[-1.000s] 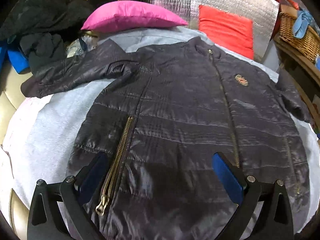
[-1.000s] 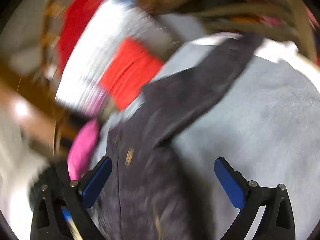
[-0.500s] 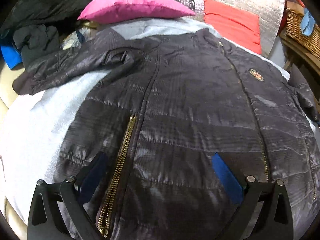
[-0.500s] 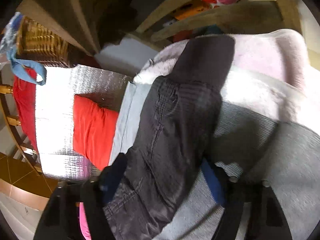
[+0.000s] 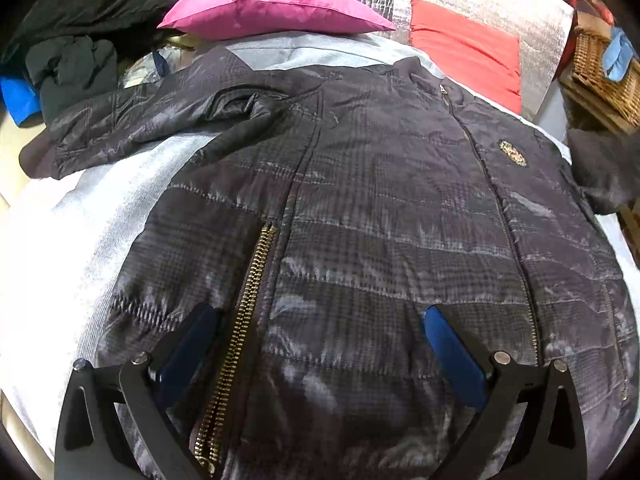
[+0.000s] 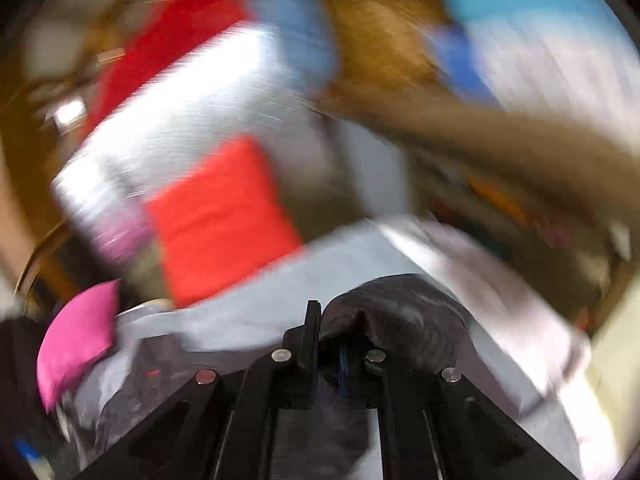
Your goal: Fold large clothes
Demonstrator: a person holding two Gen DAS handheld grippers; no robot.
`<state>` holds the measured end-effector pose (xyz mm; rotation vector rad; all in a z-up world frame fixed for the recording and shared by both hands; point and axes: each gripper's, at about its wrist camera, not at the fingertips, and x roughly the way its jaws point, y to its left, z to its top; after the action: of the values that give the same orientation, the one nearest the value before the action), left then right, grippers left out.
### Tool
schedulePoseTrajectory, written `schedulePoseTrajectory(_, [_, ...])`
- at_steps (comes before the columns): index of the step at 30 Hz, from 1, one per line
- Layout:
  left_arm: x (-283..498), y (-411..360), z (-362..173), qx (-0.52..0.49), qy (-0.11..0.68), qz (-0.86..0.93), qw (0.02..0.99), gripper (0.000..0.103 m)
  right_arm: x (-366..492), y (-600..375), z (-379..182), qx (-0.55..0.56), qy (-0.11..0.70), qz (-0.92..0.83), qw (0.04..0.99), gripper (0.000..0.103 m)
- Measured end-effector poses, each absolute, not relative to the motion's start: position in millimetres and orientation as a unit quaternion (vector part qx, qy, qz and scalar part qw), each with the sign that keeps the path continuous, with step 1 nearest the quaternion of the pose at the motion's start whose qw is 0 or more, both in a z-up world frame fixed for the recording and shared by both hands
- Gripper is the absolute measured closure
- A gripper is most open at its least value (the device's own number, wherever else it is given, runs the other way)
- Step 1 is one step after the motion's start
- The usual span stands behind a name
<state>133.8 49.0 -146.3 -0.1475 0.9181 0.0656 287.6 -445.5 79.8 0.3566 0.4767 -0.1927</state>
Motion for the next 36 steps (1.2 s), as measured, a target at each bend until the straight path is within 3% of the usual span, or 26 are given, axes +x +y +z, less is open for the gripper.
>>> schedulePoseTrajectory(3, [130,56,-137,-0.091,0.440,0.028,0.893,0.000,274,-342,127,0.097,0.190,-0.003,0.977,0.095])
schedulePoseTrajectory(6, [124,64,-125,-0.095,0.431,0.033,0.897,0.000,271,-246,126,0.044,0.202,0.085,0.975,0.091])
schedulePoseTrajectory(8, [120,70,-118,-0.095,0.424,0.037,0.900,0.000,273,-194,96,0.030,0.242,0.143,0.959,0.058])
schedulePoseTrajectory(9, [119,73,-115,-0.095,0.423,0.038,0.901,0.000,277,-175,76,0.029,0.273,0.165,0.947,0.004])
schedulePoseTrajectory(10, [119,76,-112,-0.094,0.422,0.040,0.901,0.000,280,-162,58,0.031,0.297,0.178,0.938,0.000])
schedulePoseTrajectory(13, [118,83,-103,-0.090,0.417,0.042,0.904,0.000,281,-143,-5,0.042,0.363,0.191,0.911,0.000])
schedulePoseTrajectory(20, [157,74,-84,-0.098,0.419,0.015,0.903,0.000,240,-234,-48,0.221,0.353,0.158,0.895,0.000])
schedulePoseTrajectory(30, [297,68,-103,-0.290,0.470,-0.001,0.834,0.000,197,-306,-92,0.323,0.337,0.162,0.870,0.000])
schedulePoseTrajectory(33, [330,73,-118,-0.318,0.476,0.016,0.820,0.012,195,-310,-99,0.331,0.342,0.168,0.863,0.000])
schedulePoseTrajectory(34, [339,73,-125,-0.326,0.482,0.021,0.813,0.026,193,-314,-102,0.335,0.343,0.168,0.861,0.000])
schedulePoseTrajectory(35, [344,74,-132,-0.332,0.487,0.025,0.807,0.052,194,-316,-104,0.340,0.344,0.169,0.859,0.000])
schedulePoseTrajectory(36, [350,76,-139,-0.342,0.495,0.023,0.798,0.060,197,-319,-104,0.348,0.344,0.168,0.856,0.000])
